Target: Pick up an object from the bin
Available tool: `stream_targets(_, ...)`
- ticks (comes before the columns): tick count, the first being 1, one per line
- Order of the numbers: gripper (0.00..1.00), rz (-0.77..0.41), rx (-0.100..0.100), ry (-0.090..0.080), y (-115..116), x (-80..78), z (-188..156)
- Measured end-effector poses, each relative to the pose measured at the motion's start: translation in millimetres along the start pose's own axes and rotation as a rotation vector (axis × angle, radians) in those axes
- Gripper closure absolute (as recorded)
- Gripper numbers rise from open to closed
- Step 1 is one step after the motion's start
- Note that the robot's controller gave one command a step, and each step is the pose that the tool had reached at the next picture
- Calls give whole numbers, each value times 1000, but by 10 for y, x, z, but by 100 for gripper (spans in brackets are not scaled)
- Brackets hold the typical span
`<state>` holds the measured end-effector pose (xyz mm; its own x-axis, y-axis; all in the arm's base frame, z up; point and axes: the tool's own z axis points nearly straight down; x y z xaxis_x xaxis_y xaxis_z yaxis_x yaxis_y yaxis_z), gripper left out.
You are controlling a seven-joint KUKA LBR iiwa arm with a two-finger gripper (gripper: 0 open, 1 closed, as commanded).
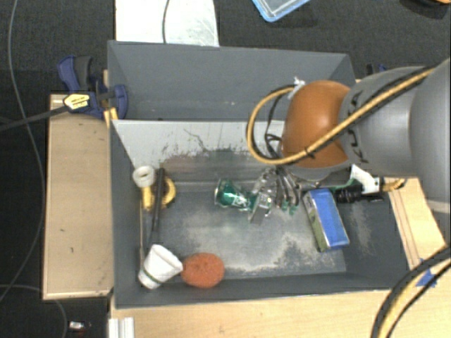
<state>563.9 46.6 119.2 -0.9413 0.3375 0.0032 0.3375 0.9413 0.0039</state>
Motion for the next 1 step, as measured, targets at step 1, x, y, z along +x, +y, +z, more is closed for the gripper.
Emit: stream_targets(1, 100, -16, -2, -3, -172, -11, -917)
